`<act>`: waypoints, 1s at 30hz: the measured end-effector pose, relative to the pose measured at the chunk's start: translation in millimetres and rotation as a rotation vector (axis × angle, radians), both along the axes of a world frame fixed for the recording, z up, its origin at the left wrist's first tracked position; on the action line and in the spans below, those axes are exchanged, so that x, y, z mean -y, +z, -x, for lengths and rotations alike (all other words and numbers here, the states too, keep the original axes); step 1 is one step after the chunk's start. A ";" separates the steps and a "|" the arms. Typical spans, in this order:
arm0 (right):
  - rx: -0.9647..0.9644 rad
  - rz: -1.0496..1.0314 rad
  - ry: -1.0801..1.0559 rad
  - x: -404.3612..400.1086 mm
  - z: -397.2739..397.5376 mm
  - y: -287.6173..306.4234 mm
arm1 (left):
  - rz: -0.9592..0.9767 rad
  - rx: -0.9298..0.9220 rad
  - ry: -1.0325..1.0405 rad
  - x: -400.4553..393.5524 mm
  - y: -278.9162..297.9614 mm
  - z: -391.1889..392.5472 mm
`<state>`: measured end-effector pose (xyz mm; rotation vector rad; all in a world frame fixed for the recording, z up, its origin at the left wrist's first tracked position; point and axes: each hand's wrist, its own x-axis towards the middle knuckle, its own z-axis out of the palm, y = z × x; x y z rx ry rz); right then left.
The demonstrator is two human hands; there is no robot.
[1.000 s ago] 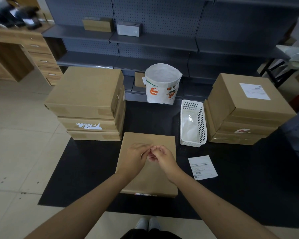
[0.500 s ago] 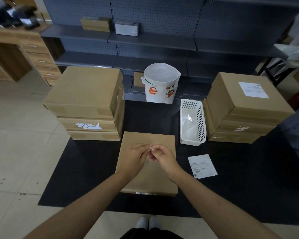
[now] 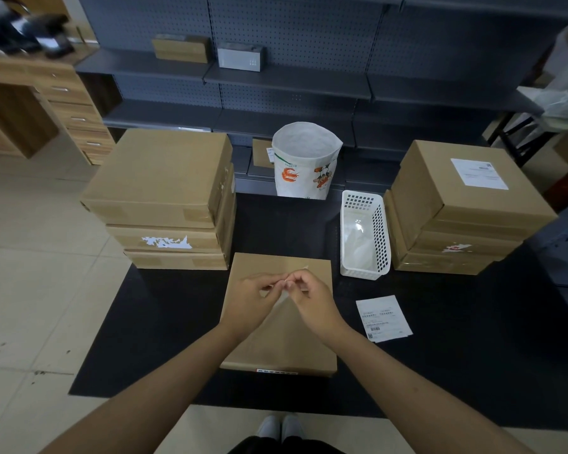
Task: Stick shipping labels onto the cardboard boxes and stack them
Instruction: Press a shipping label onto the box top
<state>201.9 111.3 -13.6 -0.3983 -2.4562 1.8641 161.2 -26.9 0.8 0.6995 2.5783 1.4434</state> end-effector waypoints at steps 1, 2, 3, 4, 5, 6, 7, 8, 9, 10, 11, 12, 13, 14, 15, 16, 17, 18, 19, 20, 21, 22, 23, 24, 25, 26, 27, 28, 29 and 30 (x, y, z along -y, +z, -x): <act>-0.011 -0.022 0.002 -0.2 0.2 0.8 | -0.002 0.014 0.007 -0.2 0.9 0.4; -0.016 -0.038 0.004 -0.2 0.3 1.3 | -0.005 0.033 0.020 -1.1 1.5 0.7; -0.013 -0.048 0.004 0.5 0.5 1.6 | -0.015 0.060 0.045 -2.0 1.6 0.9; -0.002 -0.046 -0.003 1.5 0.7 1.5 | -0.033 0.098 0.089 -3.2 1.7 1.6; 0.013 -0.022 -0.025 2.5 0.9 0.9 | -0.055 0.143 0.152 -4.2 2.3 3.0; 0.039 0.026 -0.070 3.1 1.3 -0.2 | -0.080 0.191 0.224 -4.6 3.1 5.4; 0.082 0.099 -0.136 2.9 2.3 -0.9 | -0.114 0.240 0.293 -4.6 4.4 9.0; 0.145 0.198 -0.215 1.8 3.9 -1.5 | -0.157 0.284 0.353 -4.1 6.4 13.1; 0.216 0.337 -0.292 0.4 5.7 -2.6 | -0.197 0.315 0.405 -3.4 9.1 17.7; 0.270 0.516 -0.354 -0.6 7.1 -3.9 | -0.229 0.333 0.450 -2.7 12.6 22.7; 0.297 0.700 -0.411 -1.2 7.9 -5.1 | -0.255 0.349 0.486 -1.9 16.1 27.8; 0.305 0.845 -0.473 -1.9 8.2 -6.3 | -0.283 0.364 0.514 -1.3 19.3 32.9; 0.307 0.941 -0.541 -3.3 8.3 -8.4 | -0.308 0.373 0.539 -0.6 22.4 37.9; 0.311 1.000 -0.607 -4.6 8.0 -10.7 | -0.327 0.373 0.566 -0.2 25.9 42.5; 0.319 1.033 -0.663 -6.3 7.1 -13.5 | -0.342 0.364 0.597 0.5 29.4 47.1; 0.336 1.045 -0.708 -8.5 6.0 -17.1 | -0.360 0.348 0.627 1.2 32.6 51.5; 0.358 1.040 -0.745 -11.1 4.8 -20.9 | -0.380 0.326 0.657 2.1 36.1 56.0; 0.383 1.019 -0.775 -13.8 3.4 -24.7 | -0.396 0.300 0.688 3.5 40.2 60.0; 0.405 0.988 -0.800 -16.9 2.0 -28.2 | -0.412 0.279 0.717 5.1 44.7 64.0; 0.421 0.952 -0.823 -20.1 1.4 -31.2 | -0.442 0.268 0.736 6.9 49.2 68.1; 0.433 0.909 -0.843 -23.6 1.2 -33.5 | -0.476 0.263 0.742 9.0 53.0 72.0; 0.442 0.863 -0.854 -26.9 2.0 -34.7 | -0.497 0.256 0.739 10.6 56.1 75.1; 0.449 0.823 -0.856 -29.9 2.9 -34.5 | -0.496 0.247 0.732 11.8 58.3 76.7; 0.452 0.793 -0.856 -32.0 4.4 -33.2 | -0.484 0.240 0.722 12.1 59.2 77.7; 0.455 0.772 -0.853 -33.3 5.6 -32.0 | -0.470 0.235 0.711 11.6 58.4 78.2; 0.457 0.762 -0.840 -33.4 6.7 -31.5 | -0.453 0.235 0.698 10.3 56.3 78.0; 0.454 0.754 -0.812 -32.4 7.8 -31.2 | -0.431 0.240 0.682 7.8 53.3 77.2; 0.447 0.736 -0.777 -30.9 8.9 -31.1 | -0.409 0.248 0.662 4.6 49.9 75.9; 0.441 0.697 -0.744 -29.8 9.9 -31.7 | -0.391 0.257 0.641 0.4 46.7 74.3; 0.434 0.638 -0.721 -29.3 11.0 -32.0 | -0.377 0.261 0.618 -4.2 43.8 72.6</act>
